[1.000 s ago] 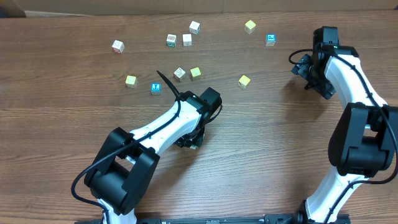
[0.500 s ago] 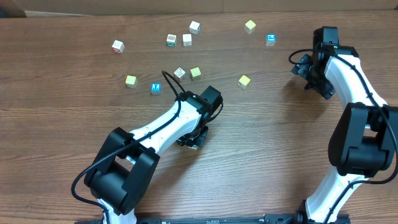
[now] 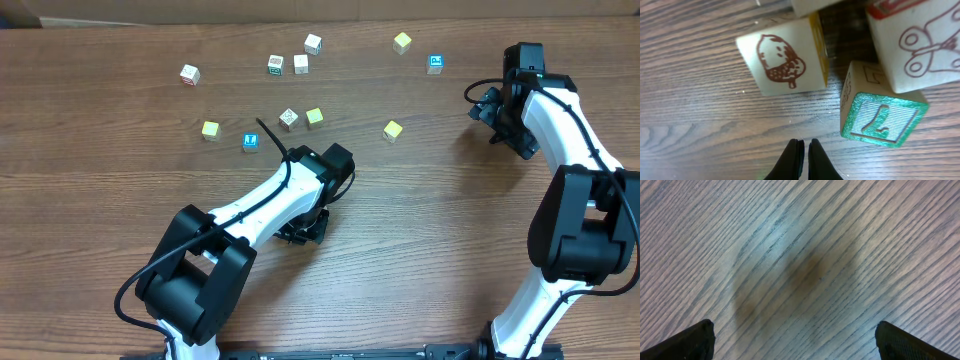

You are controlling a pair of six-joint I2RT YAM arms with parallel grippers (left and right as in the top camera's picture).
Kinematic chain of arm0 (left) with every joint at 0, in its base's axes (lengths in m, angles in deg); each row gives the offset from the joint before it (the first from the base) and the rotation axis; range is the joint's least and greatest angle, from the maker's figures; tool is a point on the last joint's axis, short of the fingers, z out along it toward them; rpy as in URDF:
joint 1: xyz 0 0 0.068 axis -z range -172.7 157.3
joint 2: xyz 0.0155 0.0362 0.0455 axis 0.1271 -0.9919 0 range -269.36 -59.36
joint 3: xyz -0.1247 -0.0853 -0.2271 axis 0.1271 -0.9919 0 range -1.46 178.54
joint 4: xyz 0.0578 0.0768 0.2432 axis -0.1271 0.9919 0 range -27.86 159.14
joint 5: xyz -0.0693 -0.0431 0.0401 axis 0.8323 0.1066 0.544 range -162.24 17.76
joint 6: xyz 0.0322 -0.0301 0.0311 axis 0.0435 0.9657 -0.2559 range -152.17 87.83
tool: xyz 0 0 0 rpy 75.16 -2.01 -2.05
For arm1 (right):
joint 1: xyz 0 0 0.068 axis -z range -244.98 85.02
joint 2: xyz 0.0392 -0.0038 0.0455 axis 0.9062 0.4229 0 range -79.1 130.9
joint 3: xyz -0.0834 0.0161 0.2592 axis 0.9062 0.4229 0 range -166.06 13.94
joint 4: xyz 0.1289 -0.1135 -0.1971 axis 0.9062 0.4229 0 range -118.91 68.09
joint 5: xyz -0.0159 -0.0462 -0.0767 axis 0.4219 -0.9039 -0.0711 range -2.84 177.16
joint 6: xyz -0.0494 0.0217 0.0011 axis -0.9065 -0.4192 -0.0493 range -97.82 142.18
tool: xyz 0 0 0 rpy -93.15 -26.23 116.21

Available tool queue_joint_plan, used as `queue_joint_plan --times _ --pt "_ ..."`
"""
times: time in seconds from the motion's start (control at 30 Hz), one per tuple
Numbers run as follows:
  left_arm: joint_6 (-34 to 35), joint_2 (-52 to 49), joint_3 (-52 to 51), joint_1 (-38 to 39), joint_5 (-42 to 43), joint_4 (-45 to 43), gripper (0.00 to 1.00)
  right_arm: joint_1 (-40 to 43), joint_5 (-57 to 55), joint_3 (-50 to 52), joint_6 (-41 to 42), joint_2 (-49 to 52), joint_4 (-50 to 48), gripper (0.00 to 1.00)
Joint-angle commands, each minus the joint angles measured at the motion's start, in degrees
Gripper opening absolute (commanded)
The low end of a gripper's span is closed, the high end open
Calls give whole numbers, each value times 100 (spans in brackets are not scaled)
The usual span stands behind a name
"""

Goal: Form a circle

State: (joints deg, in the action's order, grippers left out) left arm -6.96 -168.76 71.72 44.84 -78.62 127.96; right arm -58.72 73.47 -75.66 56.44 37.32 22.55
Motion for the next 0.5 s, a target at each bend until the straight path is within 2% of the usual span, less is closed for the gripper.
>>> queue_joint_plan --times 0.0,0.2,0.47 --pt "417 256 299 44 212 -39 4 -13 -20 -2 -2 -151 -24 100" --pt "260 308 304 249 1220 -782 4 -13 -20 -2 0 -151 -24 100" --pt "787 17 304 535 1025 -894 4 -13 -20 -2 -2 -151 -24 100"
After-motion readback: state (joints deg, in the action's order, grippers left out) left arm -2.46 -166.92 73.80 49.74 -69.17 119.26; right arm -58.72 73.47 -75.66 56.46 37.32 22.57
